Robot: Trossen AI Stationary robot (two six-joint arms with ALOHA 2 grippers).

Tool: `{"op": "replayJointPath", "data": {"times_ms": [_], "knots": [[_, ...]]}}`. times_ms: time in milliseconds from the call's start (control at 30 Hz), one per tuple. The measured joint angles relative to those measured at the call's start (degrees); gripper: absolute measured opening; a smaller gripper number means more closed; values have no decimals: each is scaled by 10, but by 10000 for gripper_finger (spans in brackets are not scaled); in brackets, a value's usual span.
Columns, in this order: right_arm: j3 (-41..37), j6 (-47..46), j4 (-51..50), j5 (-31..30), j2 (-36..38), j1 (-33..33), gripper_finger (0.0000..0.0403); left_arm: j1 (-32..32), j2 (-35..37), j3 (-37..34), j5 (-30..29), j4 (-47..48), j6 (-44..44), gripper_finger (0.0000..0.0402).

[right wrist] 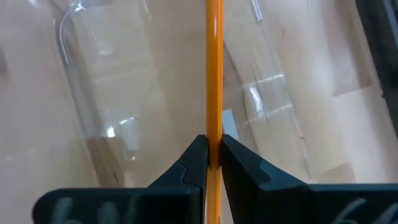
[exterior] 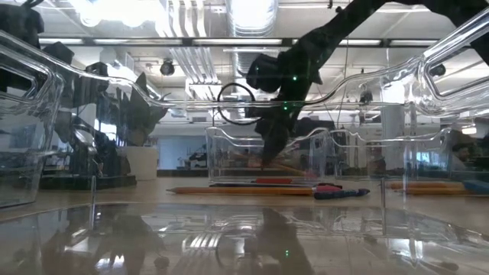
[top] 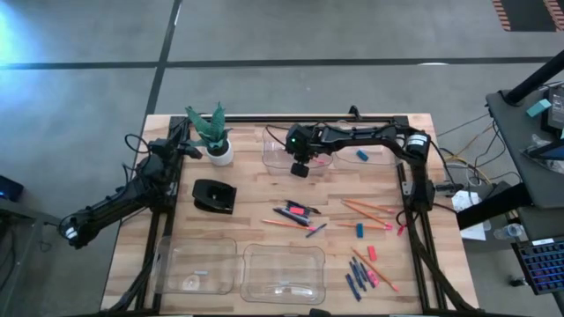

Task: Sort crayons/erasers/pens/pencils in bins
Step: Put the yellow pencil into the top left transparent bin

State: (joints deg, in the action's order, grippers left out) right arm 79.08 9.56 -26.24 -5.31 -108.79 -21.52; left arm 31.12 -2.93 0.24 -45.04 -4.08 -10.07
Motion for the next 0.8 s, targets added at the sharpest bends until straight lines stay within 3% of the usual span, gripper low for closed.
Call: {"op": "replayJointPath", "data": {"times_ms": [433, 800], "knots": [[0, -10, 9, -2, -1, -2, 35, 0, 0, 0, 0, 0, 0, 125], [0, -9, 12, -8, -1, -3, 105, 0, 0, 0, 0, 0, 0, 125]]}}
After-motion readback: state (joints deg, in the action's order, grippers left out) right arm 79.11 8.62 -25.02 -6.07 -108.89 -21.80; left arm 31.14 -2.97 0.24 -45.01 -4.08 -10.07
